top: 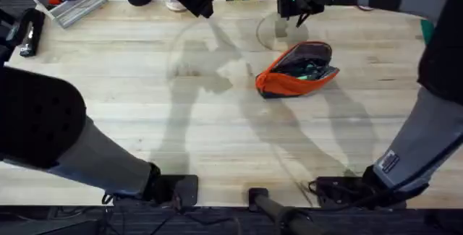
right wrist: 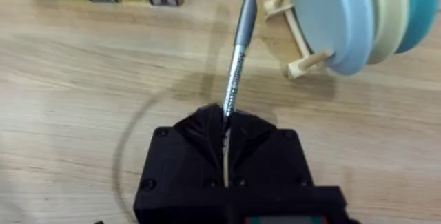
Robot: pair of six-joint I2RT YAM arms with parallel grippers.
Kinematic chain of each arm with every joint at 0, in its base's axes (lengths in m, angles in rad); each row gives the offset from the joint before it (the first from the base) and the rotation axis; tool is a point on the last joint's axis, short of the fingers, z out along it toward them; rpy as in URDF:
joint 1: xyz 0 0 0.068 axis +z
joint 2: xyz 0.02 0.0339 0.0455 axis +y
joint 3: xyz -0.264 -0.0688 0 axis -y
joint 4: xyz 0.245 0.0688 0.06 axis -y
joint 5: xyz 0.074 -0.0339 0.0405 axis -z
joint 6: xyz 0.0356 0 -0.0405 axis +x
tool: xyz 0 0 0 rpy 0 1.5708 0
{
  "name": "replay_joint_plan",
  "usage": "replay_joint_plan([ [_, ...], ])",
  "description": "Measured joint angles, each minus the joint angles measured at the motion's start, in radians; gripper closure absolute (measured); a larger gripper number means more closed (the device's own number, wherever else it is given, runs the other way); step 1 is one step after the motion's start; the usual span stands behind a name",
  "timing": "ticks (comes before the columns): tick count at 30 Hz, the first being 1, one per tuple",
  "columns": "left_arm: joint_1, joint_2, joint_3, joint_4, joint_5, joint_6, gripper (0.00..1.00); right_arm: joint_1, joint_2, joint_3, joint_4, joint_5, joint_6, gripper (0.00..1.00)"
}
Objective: Unzip the bag, pick up the pens from the table one at a time and place them inside, then zip the bag closed.
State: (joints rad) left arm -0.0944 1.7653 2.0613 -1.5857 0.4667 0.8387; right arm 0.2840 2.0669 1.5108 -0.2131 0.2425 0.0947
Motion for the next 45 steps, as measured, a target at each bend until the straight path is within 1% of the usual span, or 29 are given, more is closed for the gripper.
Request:
replay_joint_plan([
  [11,0.0,0.0,0.0,0.0,0.0,0.0,0.006,0.0,-0.119,0.0,-0.001,0.0,-0.075,0.971],
  [17,0.0,0.0,0.0,0.0,0.0,0.0,0.006,0.0,-0.219,0.0,-0.042,-0.003,-0.104,0.971],
  [21,0.0,0.0,0.0,0.0,0.0,0.0,0.006,0.0,-0.297,0.0,-0.105,-0.004,-0.112,0.971],
  [29,0.0,0.0,0.0,0.0,0.0,0.0,0.006,0.0,-0.451,-0.001,-0.291,-0.004,-0.123,0.971],
  [34,0.0,0.0,0.0,0.0,0.0,0.0,0.006,0.0,-0.548,-0.001,-0.39,-0.005,-0.155,0.971],
  [37,0.0,0.0,0.0,0.0,0.0,0.0,0.006,0.0,-0.607,-0.001,-0.442,-0.035,-0.202,0.97],
  [42,0.0,0.0,0.0,0.0,0.0,0.0,0.006,0.0,-0.701,-0.001,-0.547,-0.131,-0.332,0.971],
  [45,0.0,0.0,0.0,-0.009,0.0,0.0,0.006,0.0,-0.737,-0.001,-0.632,-0.168,-0.423,0.97],
])
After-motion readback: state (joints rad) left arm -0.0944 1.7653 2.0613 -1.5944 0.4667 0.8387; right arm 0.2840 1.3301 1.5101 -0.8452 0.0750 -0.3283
